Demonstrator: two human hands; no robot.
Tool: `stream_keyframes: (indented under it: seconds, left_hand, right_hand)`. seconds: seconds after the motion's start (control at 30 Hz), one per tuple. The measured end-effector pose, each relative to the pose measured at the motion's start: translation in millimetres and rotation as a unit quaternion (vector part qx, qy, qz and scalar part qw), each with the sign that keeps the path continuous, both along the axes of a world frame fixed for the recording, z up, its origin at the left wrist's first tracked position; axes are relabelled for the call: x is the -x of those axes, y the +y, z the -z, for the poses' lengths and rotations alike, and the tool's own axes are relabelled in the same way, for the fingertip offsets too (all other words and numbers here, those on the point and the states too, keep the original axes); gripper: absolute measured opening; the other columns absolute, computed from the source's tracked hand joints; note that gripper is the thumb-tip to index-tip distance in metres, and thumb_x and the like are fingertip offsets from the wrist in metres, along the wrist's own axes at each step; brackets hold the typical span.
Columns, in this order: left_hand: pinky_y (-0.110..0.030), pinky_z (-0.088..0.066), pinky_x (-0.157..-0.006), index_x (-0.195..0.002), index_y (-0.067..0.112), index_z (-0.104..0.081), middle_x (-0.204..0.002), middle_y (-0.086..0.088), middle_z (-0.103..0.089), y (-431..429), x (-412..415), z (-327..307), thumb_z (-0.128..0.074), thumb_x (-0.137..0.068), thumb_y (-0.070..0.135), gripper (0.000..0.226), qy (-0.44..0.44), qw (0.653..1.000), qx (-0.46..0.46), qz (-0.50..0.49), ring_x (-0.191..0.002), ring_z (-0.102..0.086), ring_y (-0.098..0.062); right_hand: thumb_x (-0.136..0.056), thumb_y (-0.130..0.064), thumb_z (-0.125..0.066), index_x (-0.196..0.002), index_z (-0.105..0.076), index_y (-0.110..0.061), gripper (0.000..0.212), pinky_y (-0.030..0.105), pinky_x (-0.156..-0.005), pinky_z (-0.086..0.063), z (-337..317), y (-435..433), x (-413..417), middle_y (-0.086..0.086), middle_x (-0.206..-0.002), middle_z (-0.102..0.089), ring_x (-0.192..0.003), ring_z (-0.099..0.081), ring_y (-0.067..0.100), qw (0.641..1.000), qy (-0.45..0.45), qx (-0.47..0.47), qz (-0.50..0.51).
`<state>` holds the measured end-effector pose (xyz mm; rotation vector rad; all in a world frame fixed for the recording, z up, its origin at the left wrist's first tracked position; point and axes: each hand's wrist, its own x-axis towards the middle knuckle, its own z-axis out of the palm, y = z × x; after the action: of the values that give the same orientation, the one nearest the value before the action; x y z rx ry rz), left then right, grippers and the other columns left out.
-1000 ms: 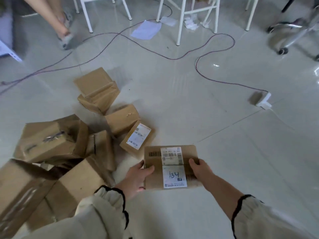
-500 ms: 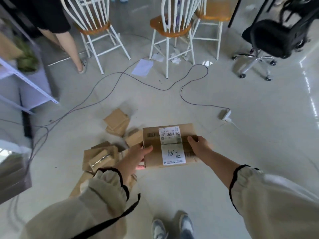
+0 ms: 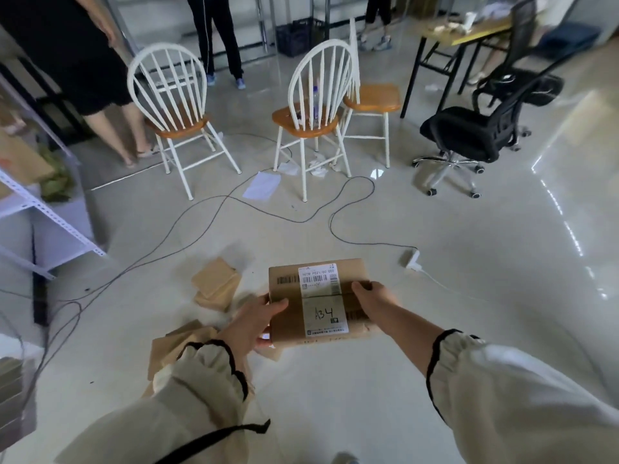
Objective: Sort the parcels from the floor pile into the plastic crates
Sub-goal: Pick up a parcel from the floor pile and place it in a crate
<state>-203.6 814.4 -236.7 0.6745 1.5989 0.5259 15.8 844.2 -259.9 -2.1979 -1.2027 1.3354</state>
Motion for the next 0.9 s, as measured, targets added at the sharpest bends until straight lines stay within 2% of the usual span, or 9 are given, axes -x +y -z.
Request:
stream_keyframes:
  seconds: [0.07,0.23,0.33,0.47,0.57,0.63,0.77,0.83,0.9]
  left_hand:
    - [-0.037,-0.049,-0.08,-0.107,0.021,-0.059,-0.096,-0.001,-0.065,7,-9,-6,-0.064,-0.09,0.028,0.019,0.001,0.999,-0.013,0.038,-0.083,-0.06,-0.022]
    - [-0.032,-0.048,-0.073,-0.104,0.021,-0.065,-0.092,-0.004,-0.068,41,-40,-29,-0.067,-0.087,0.029,0.019,0.018,0.99,-0.071,0.12,-0.078,-0.062,-0.024]
    - [-0.03,-0.046,-0.069,-0.107,0.02,-0.063,-0.092,-0.006,-0.068,54,-65,-42,-0.066,-0.088,0.027,0.02,0.012,0.981,-0.075,0.177,-0.077,-0.061,-0.025]
    - [-0.028,-0.045,-0.065,-0.11,0.018,-0.062,-0.091,-0.007,-0.066,60,-105,-56,-0.065,-0.089,0.025,0.022,-0.002,0.96,-0.087,0.267,-0.075,-0.059,-0.025]
    - [-0.03,-0.047,-0.067,-0.111,0.017,-0.062,-0.094,-0.007,-0.066,56,-138,-60,-0.065,-0.089,0.027,0.024,-0.009,0.938,-0.1,0.332,-0.078,-0.059,-0.026]
    - [-0.032,-0.049,-0.071,-0.11,0.018,-0.061,-0.097,-0.008,-0.066,45,-161,-62,-0.065,-0.089,0.027,0.023,-0.012,0.922,-0.103,0.374,-0.081,-0.06,-0.027]
    - [-0.031,-0.046,-0.068,-0.108,0.019,-0.061,-0.085,-0.006,-0.062,10,-213,-70,-0.063,-0.09,0.026,0.02,-0.032,0.887,-0.099,0.451,-0.072,-0.057,-0.024]
    - [-0.031,-0.046,-0.069,-0.11,0.019,-0.061,-0.086,-0.006,-0.062,-13,-240,-74,-0.063,-0.09,0.026,0.021,-0.038,0.865,-0.097,0.491,-0.073,-0.057,-0.024]
    - [-0.034,-0.047,-0.072,-0.112,0.019,-0.061,-0.09,-0.007,-0.063,-41,-269,-81,-0.063,-0.09,0.026,0.023,-0.043,0.842,-0.097,0.529,-0.077,-0.057,-0.025]
  right_hand:
    - [-0.096,-0.04,-0.042,-0.118,-0.051,-0.016,0.034,0.022,-0.048,-0.037,-9,-3,-13,0.0,-0.08,-0.053,-0.064,-0.051,0.014,1.0,0.001,-0.005,0.031]
    - [-0.094,-0.044,-0.045,-0.116,-0.057,-0.015,0.039,0.024,-0.054,-0.047,-32,-9,-41,0.003,-0.085,-0.058,-0.073,-0.058,0.02,0.989,0.014,-0.034,0.142]
    - [-0.095,-0.044,-0.044,-0.116,-0.058,-0.013,0.039,0.023,-0.055,-0.04,-46,-24,-59,0.004,-0.09,-0.058,-0.077,-0.056,0.022,0.978,-0.004,-0.057,0.2]
    - [-0.096,-0.041,-0.043,-0.119,-0.057,-0.009,0.042,0.025,-0.072,-0.04,-61,-54,-88,0.012,-0.107,-0.061,-0.09,-0.055,0.025,0.959,-0.031,-0.071,0.274]
    - [-0.096,-0.041,-0.042,-0.12,-0.056,-0.007,0.044,0.029,-0.079,-0.044,-67,-87,-109,0.015,-0.117,-0.061,-0.102,-0.058,0.029,0.938,-0.044,-0.08,0.334]
    - [-0.095,-0.042,-0.044,-0.117,-0.058,-0.006,0.044,0.032,-0.084,-0.046,-69,-115,-123,0.015,-0.115,-0.062,-0.107,-0.058,0.031,0.922,-0.05,-0.082,0.375]
    - [-0.091,-0.041,-0.048,-0.098,-0.059,-0.012,0.032,0.03,-0.079,-0.046,-75,-179,-154,0.009,-0.097,-0.061,-0.094,-0.059,0.027,0.881,-0.041,-0.101,0.461]
    - [-0.091,-0.04,-0.049,-0.096,-0.061,-0.012,0.031,0.026,-0.072,-0.042,-80,-218,-165,0.007,-0.093,-0.06,-0.087,-0.057,0.025,0.859,-0.048,-0.102,0.5]
    - [-0.09,-0.039,-0.05,-0.1,-0.064,-0.01,0.034,0.026,-0.073,-0.044,-85,-260,-176,0.007,-0.093,-0.062,-0.087,-0.059,0.025,0.833,-0.049,-0.104,0.541]
